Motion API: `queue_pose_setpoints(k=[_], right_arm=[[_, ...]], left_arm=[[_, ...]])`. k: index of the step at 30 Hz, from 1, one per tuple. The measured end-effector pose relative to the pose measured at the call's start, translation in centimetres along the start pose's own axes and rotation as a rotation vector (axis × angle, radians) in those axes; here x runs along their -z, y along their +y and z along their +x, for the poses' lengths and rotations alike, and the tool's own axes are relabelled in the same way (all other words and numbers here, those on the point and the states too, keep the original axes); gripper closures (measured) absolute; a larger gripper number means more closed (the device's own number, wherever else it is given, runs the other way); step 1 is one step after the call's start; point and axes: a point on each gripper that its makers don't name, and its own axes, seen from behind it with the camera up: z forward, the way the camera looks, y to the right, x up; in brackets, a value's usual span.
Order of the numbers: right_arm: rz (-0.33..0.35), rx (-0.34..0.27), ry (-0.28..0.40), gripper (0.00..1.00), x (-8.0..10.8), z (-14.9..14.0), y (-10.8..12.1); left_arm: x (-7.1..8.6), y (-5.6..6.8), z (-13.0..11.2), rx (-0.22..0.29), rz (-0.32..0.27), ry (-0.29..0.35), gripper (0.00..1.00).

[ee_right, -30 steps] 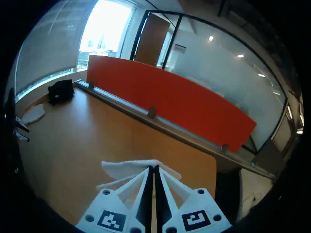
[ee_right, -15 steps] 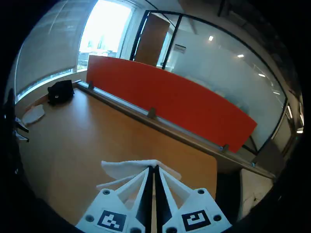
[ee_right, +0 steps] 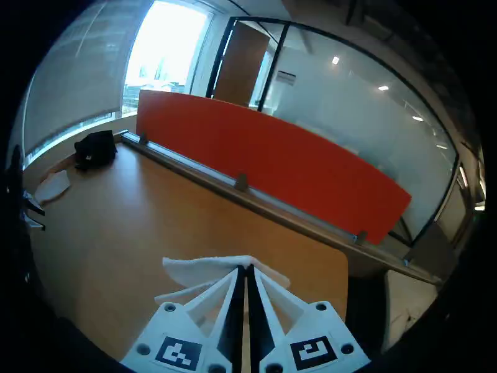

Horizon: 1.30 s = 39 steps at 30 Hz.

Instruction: Fold towel

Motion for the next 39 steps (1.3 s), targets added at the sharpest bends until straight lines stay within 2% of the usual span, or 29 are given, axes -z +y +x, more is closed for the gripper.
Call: queue_pose_setpoints(k=[8,15,24,32,39], right_arm=[[0.000,-0.008,-0.009,0.97,-0.3,-0.6,0.0],[-0.009,-0.017,-0.027,0.97,0.4,-2.3,0.3],[-0.042,-0.052,-0.084,0.97,2.7,-7.3,0.9],[-0.065,-0.115,-0.138,0.97,4.8,-12.3,0.5],[-0.079,-0.146,-0.160,0.97,5.8,-14.6,0.2]], left_arm=[[-0.2,0.1,-0.1,-0.002,-0.001,-0.004,0.09],[-0.3,0.4,0.1,-0.007,-0.003,-0.004,0.09],[-0.6,0.9,0.1,-0.017,-0.011,-0.008,0.08],[-0.8,1.2,0.0,-0.025,-0.017,-0.013,0.09],[-0.8,1.6,0.1,-0.033,-0.023,-0.013,0.08]])
